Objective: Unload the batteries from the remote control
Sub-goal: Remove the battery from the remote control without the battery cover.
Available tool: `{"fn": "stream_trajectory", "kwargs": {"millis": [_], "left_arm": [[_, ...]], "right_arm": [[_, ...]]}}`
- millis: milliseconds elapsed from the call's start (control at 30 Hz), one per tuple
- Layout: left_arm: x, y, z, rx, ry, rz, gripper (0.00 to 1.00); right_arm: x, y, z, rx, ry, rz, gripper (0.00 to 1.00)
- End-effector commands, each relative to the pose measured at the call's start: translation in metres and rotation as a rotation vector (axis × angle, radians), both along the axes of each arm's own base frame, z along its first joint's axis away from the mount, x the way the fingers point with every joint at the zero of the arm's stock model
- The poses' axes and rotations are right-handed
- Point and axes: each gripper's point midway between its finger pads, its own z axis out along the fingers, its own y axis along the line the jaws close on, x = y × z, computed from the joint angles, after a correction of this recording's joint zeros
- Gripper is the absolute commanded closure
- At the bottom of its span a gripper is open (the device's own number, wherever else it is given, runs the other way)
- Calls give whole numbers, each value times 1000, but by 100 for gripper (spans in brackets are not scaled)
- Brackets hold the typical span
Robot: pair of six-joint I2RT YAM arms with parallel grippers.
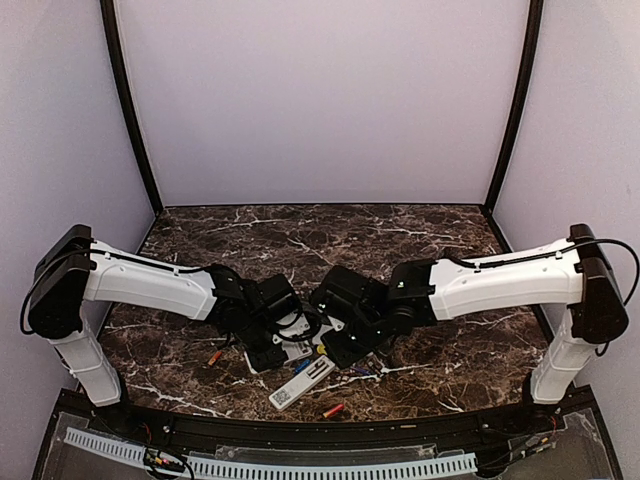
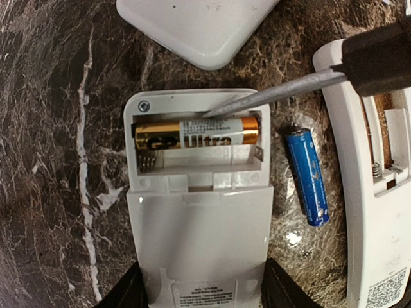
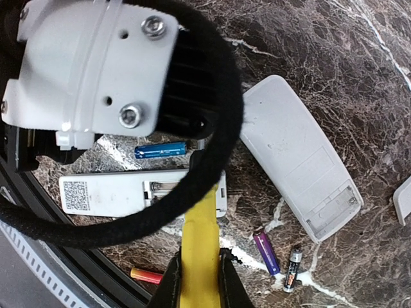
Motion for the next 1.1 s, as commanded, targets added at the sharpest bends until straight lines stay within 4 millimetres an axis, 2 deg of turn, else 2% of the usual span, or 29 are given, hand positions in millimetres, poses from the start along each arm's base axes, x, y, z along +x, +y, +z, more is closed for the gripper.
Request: {"fn": "stream_trajectory", "kwargs": {"millis": [0,500,767,1067], "left_arm": [[-17,7,-15,55,68,-42,68],[-16,9,-18,71,66,-39,68],[-16,10,-19,74,65,-39,68],[-15,10,-20,80,67,-37,68]], "right_arm": [[-11,9,-9,112,136,6,100],[2,-2,8,358,251,-61,100],[10,-4,0,471,320,-79,100],[8,6,-3,529,362,-36,100]]}}
